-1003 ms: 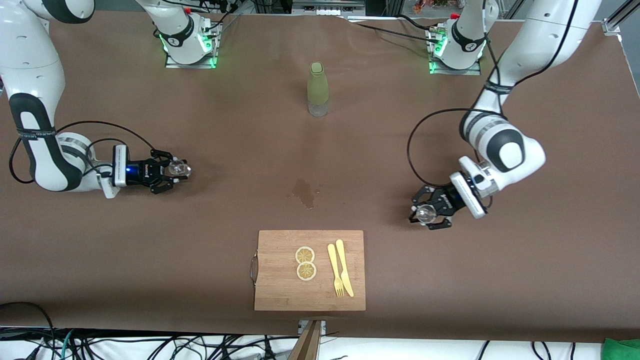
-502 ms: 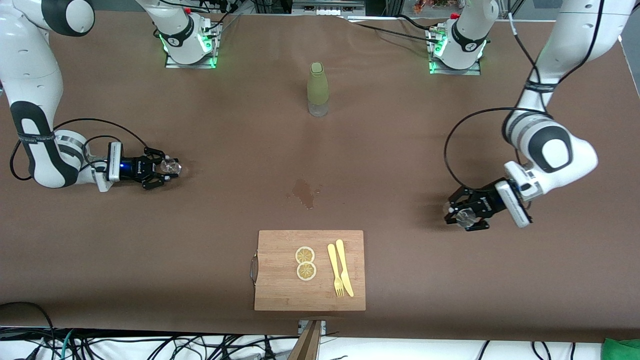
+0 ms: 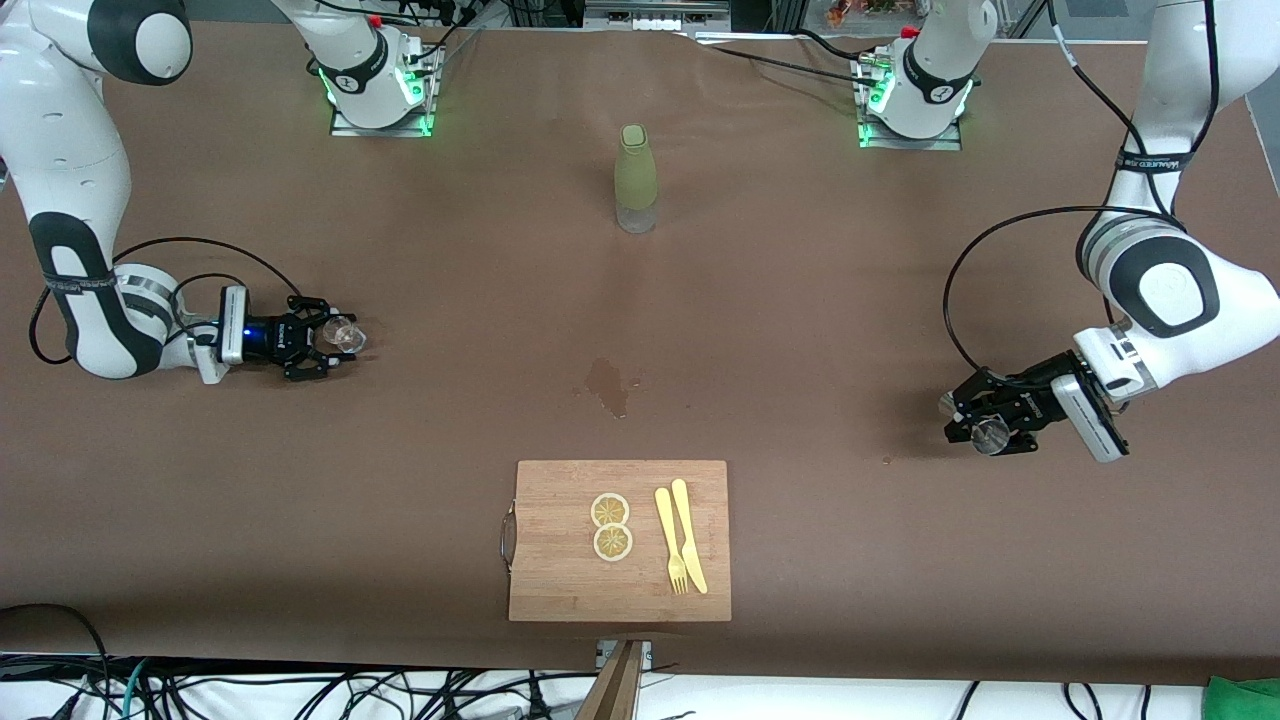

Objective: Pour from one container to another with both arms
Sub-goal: 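Lower the beaker onto the table while the left gripper sets down the jigger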

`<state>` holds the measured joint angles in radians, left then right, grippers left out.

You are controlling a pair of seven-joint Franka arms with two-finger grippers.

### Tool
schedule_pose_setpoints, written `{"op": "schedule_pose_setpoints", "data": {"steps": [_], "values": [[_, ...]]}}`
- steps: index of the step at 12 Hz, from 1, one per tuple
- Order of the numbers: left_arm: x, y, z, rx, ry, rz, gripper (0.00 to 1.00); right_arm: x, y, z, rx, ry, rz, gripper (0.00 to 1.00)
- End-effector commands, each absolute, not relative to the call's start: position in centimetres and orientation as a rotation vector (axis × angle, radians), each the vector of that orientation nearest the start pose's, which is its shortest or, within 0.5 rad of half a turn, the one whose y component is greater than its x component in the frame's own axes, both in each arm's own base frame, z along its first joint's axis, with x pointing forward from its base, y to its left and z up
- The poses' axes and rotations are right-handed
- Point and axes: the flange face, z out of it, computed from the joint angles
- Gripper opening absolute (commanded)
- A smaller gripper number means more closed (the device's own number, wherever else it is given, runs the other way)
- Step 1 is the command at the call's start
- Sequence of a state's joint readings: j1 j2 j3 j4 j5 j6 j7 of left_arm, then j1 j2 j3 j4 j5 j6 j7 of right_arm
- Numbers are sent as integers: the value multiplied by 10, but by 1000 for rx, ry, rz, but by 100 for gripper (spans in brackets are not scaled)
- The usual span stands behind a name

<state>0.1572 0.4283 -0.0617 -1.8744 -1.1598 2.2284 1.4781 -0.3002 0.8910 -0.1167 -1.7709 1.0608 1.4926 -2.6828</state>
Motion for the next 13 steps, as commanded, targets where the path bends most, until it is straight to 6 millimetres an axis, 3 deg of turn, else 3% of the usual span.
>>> {"op": "schedule_pose_setpoints", "data": {"steps": [1, 6, 8, 10, 11, 13], "values": [[630, 52, 290, 2236, -860, 854, 0, 532, -141, 65, -1314, -1431, -926, 100], [591, 84, 236, 2135, -1046, 927, 0, 547, -171, 95, -1372, -1514, -773, 100], [578, 100, 209, 2110, -1076, 934, 0, 558, -190, 135, -1485, -1582, -679, 100], [564, 104, 184, 2053, -1051, 967, 0, 573, -199, 194, -1633, -1621, -566, 100], [558, 106, 175, 2031, -1058, 970, 0, 579, -195, 225, -1724, -1630, -496, 100], [546, 108, 165, 1989, -1069, 979, 0, 587, -183, 267, -1882, -1584, -374, 100]]}}
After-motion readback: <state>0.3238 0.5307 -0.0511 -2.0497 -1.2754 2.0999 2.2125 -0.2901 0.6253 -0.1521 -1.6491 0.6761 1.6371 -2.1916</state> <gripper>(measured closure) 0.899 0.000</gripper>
